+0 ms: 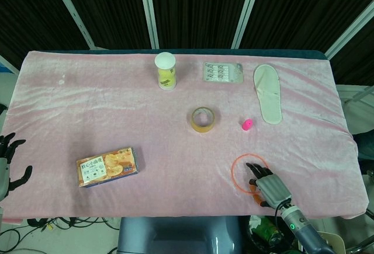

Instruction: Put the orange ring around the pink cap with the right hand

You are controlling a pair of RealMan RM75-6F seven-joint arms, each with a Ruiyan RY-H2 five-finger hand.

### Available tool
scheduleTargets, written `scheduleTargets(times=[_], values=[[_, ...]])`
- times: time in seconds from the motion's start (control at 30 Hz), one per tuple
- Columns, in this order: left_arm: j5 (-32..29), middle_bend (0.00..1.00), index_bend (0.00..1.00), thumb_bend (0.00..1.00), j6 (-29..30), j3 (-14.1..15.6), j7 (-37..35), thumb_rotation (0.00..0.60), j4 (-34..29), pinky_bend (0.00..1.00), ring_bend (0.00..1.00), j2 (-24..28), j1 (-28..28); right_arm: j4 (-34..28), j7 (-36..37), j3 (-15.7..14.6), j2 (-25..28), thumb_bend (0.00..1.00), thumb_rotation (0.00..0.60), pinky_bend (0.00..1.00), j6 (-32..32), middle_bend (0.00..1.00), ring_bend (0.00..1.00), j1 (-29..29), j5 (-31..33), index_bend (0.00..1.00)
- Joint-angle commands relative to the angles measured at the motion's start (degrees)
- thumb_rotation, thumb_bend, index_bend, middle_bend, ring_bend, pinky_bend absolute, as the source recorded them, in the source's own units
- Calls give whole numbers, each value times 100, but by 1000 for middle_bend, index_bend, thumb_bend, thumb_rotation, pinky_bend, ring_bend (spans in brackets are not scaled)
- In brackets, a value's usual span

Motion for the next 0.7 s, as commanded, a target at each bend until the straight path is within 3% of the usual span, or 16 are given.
scheduleTargets(times=[0.03,0.7], values=[[1,66,199,339,1,-1,-5,600,1,0,0,0,0,-5,7,2,2,320,600,160,4,0,57,3,-1,592],[-5,65,198,339,-5,-2,-8,600,-6,0,0,1,-2,-56,26,6,43,404,600,161,5,0,57,35,-8,636]])
